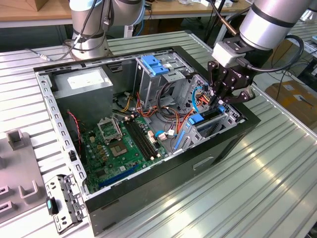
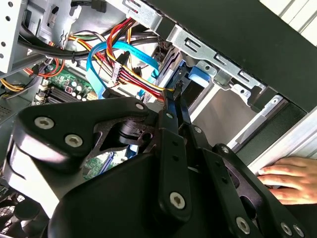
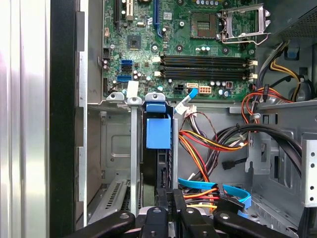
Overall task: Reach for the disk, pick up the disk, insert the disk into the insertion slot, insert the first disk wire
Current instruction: 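Insert the first disk wire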
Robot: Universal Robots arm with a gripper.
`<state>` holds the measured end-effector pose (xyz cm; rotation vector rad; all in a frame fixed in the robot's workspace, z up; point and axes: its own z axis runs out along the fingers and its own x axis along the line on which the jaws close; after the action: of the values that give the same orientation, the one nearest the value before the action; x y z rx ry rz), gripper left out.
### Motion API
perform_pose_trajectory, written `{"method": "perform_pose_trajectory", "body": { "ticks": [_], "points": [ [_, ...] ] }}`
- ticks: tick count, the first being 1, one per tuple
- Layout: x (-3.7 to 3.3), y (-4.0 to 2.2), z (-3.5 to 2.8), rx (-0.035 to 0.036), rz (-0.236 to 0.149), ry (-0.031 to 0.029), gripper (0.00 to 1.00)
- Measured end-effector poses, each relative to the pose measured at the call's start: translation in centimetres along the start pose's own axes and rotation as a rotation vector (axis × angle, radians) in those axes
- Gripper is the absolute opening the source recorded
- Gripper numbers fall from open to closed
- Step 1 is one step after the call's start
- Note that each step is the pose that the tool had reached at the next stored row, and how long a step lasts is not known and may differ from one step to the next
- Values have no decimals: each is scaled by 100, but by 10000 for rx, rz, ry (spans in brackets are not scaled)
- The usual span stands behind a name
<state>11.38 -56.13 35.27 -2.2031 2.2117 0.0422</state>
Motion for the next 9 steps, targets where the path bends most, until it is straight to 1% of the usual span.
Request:
{"method": "perform_pose_trajectory", "body": {
  "ticks": [9],
  "points": [
    [5,-7,11,0,17,2,16]
  ]
}}
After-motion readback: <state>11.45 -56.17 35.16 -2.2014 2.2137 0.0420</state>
